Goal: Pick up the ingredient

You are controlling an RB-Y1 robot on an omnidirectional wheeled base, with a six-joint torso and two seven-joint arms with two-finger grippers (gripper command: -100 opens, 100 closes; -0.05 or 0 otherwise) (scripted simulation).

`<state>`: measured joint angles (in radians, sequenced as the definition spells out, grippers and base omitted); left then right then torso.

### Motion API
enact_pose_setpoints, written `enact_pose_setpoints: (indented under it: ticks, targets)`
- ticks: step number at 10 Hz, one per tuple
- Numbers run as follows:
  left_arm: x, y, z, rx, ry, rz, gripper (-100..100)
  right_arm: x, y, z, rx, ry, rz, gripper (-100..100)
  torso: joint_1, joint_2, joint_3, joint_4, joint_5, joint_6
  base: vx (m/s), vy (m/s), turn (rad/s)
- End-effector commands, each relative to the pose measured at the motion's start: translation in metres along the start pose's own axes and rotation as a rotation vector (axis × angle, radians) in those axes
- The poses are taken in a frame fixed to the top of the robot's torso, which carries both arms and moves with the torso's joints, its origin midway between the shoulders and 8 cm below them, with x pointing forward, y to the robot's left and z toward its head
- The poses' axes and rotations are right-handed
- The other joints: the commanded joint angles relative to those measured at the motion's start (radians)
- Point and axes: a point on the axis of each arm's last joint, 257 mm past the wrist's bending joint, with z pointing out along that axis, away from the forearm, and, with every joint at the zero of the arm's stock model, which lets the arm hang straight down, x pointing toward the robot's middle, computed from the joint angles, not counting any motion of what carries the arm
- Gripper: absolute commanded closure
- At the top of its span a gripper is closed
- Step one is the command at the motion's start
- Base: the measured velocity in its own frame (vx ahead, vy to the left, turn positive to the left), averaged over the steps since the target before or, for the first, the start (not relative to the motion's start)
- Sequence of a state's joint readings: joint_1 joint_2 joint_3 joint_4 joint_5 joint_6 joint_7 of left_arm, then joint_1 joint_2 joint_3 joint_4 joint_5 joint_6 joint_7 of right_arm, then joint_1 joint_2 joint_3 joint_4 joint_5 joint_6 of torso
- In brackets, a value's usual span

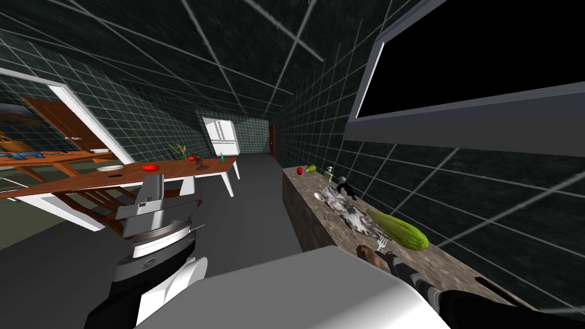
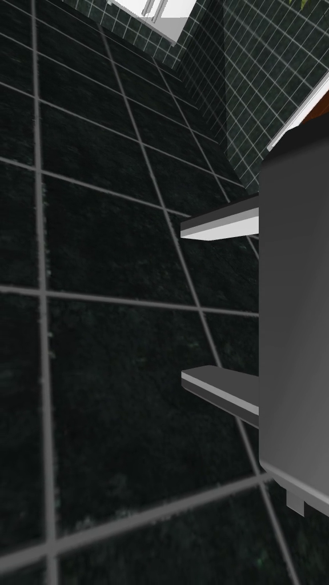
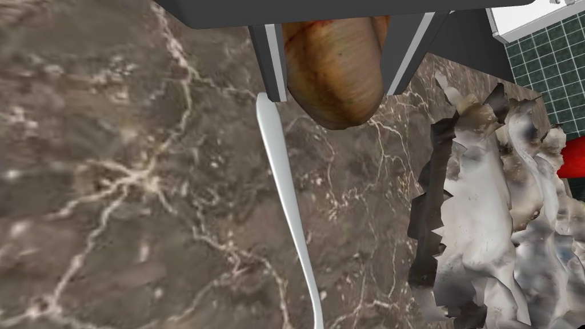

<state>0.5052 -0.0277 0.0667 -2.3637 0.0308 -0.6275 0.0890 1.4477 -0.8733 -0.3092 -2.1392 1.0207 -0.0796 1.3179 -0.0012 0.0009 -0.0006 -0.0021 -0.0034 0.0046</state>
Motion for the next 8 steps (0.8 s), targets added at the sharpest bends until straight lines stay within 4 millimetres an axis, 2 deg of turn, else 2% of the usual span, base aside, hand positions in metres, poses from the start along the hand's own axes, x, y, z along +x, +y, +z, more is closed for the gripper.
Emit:
enact_pose_setpoints:
  ticks: [1, 4, 5, 8]
  targets:
    - [0.0, 0.0, 0.0, 0.0, 0.0, 0.0, 0, -0.001, -0.004, 0.001, 0.01, 0.005, 0.002, 100, 0.0, 0.0, 0.0, 0.0, 0.0, 0.0, -0.018, -0.021, -0.014]
    - [0.0, 0.0, 0.0, 0.0, 0.0, 0.0, 0, 0.0, -0.003, 0.001, 0.004, 0.007, 0.001, 100, 0.001, 0.0, 0.0, 0.0, 0.0, 0.0, -0.003, -0.003, 0.001]
    - [0.0, 0.0, 0.0, 0.0, 0.0, 0.0, 0, -0.005, -0.014, 0.002, 0.032, 0.01, -0.002, 100, 0.001, 0.0, 0.0, 0.0, 0.0, 0.0, -0.016, -0.017, -0.032]
    - [0.0, 0.0, 0.0, 0.0, 0.0, 0.0, 0, -0.004, -0.013, 0.002, 0.028, 0.012, -0.009, 100, 0.001, 0.001, 0.001, 0.0, 0.001, 0.0, -0.01, -0.012, -0.004]
